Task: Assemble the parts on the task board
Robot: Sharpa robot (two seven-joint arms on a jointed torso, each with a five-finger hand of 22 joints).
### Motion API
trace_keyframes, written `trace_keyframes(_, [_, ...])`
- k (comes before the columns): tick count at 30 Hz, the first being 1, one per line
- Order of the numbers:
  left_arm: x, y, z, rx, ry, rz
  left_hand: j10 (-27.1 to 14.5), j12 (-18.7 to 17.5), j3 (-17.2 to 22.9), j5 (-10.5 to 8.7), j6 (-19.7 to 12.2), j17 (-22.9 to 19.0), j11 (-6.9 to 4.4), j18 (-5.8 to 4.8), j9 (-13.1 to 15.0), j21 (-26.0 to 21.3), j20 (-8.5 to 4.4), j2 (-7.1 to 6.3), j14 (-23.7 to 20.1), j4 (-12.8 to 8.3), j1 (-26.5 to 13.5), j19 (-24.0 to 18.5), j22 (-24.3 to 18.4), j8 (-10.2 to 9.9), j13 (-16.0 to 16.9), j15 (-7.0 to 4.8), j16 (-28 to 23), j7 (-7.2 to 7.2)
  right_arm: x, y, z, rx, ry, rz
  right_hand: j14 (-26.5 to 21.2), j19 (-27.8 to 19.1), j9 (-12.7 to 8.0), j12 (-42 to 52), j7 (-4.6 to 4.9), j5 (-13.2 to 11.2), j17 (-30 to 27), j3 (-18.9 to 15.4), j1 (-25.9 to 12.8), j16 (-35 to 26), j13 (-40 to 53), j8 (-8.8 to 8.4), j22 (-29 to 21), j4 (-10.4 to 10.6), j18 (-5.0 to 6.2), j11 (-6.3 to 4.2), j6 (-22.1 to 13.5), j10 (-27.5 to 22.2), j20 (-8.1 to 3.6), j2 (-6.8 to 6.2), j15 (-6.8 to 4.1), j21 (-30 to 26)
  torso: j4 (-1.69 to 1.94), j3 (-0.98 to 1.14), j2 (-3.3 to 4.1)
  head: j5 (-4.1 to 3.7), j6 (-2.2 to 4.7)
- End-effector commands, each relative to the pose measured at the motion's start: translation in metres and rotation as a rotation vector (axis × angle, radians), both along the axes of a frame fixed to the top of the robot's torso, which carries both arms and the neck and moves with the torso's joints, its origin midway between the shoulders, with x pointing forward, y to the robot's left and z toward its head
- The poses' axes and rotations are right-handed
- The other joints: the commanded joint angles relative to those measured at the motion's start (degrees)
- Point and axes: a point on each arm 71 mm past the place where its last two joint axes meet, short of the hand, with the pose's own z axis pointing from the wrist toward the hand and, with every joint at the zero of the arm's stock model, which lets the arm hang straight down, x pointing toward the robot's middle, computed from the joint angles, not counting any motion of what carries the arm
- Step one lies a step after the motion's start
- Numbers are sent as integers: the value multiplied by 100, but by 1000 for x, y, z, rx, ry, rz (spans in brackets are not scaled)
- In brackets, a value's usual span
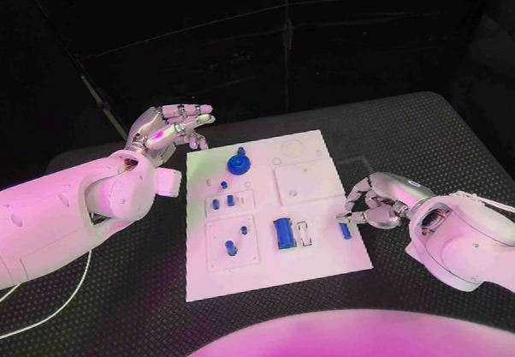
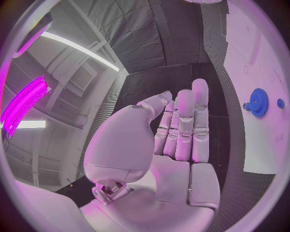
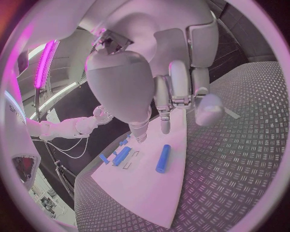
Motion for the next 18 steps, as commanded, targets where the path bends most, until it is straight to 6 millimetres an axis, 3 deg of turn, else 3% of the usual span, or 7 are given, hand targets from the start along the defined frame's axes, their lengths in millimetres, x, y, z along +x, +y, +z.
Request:
trace_keyframes(1, [0,-1,1,-9,-4,-9,-33,37,-34,-9,-46,-5,9,81,-6,-22,13,-10,-55,-13,-47,-35,-7,31,-5,-1,-6,-12,2,-4,-3,-85,8,26,569,-2,-8,-20,-8,42,1340,-30,32,-25,331,-28,-11,4,-56,32,49,-23,26,-40,31,-34,23,-12,4,-5,-1])
trace_keyframes(7, [0,-1,1,-8,-4,-8,-33,37,-34,-9,-46,-5,9,81,-6,-22,13,-10,-55,-13,-47,-35,-7,31,-5,-1,-6,-12,5,-6,-8,-126,14,36,568,0,-9,-15,-20,54,1339,-38,48,-26,339,-30,-3,11,-57,23,103,-17,24,-28,25,-32,12,-2,1,6,-1])
trace_keyframes(18, [0,0,1,-7,-3,-7,-33,37,-34,-9,-46,-5,9,81,-6,-22,13,-10,-55,-13,-47,-35,-7,31,-5,-1,-6,-12,2,3,-18,-132,46,62,569,6,-9,15,-53,58,1342,-70,67,-24,370,-30,17,33,-59,-5,236,7,10,-22,4,-25,21,-8,6,-4,-1])
